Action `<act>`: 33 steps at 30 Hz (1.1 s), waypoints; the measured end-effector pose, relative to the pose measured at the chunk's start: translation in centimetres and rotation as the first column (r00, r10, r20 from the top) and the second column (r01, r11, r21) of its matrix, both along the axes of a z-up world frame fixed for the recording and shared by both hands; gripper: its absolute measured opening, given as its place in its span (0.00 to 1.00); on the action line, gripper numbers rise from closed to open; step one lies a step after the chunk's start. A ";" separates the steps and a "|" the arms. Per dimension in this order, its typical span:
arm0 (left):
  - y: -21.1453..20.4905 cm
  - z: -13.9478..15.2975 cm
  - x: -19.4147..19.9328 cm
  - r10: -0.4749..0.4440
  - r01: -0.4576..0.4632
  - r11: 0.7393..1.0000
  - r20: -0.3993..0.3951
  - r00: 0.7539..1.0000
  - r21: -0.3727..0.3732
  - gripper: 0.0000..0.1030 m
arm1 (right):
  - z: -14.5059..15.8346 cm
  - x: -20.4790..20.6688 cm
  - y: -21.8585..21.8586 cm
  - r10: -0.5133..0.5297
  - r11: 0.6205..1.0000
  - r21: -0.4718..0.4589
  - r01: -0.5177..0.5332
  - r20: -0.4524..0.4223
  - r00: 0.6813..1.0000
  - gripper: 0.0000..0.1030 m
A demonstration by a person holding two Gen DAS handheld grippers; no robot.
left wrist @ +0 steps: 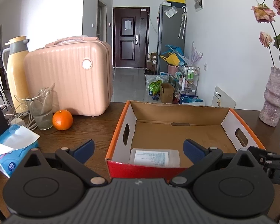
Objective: Organize rigid objects
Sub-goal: 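Open both tools to release the bottle and adapter inside the box, then move the left tool to the white spray bottle and grasp it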
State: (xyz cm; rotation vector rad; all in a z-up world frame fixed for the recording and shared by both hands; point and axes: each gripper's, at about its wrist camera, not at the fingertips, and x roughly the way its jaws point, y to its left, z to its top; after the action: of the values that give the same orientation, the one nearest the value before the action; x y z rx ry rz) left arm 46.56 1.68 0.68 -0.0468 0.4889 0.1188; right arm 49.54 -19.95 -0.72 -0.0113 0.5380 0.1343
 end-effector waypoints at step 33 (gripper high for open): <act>-0.7 0.3 -15.5 -0.060 0.059 0.998 0.052 0.997 0.013 1.00 | 0.0 -14.5 -1.1 0.022 1.000 0.019 -0.023 0.031 0.999 0.97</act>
State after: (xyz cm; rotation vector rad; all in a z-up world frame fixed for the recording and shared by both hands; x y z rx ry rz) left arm 31.09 0.98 1.02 -0.0240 0.4371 0.0617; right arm 35.02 -21.06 -0.69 -0.0009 0.5058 0.1609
